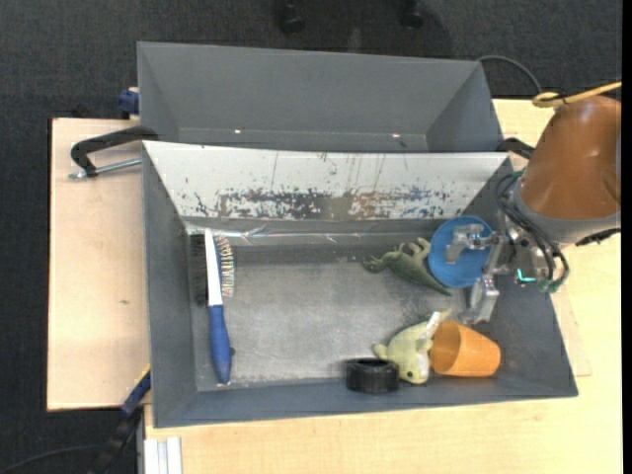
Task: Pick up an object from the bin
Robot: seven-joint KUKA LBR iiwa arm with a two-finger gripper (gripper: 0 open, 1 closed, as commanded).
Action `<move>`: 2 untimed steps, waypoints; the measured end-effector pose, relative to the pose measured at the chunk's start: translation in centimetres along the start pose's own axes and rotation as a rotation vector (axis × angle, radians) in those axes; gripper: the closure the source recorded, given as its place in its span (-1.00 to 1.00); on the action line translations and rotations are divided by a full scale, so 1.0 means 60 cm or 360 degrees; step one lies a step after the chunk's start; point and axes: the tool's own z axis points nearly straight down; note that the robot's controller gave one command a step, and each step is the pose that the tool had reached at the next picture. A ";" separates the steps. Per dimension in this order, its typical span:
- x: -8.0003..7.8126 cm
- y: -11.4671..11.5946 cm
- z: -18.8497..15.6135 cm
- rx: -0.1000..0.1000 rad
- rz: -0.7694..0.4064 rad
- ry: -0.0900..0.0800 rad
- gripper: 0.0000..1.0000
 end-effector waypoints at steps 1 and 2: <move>-0.073 -0.026 0.109 0.0000 0.0366 -0.0013 -1.00; -0.076 -0.025 0.104 0.0000 0.0362 -0.0020 1.00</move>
Offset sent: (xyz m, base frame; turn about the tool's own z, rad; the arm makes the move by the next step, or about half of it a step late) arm 0.0431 -0.0163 -0.0642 0.2300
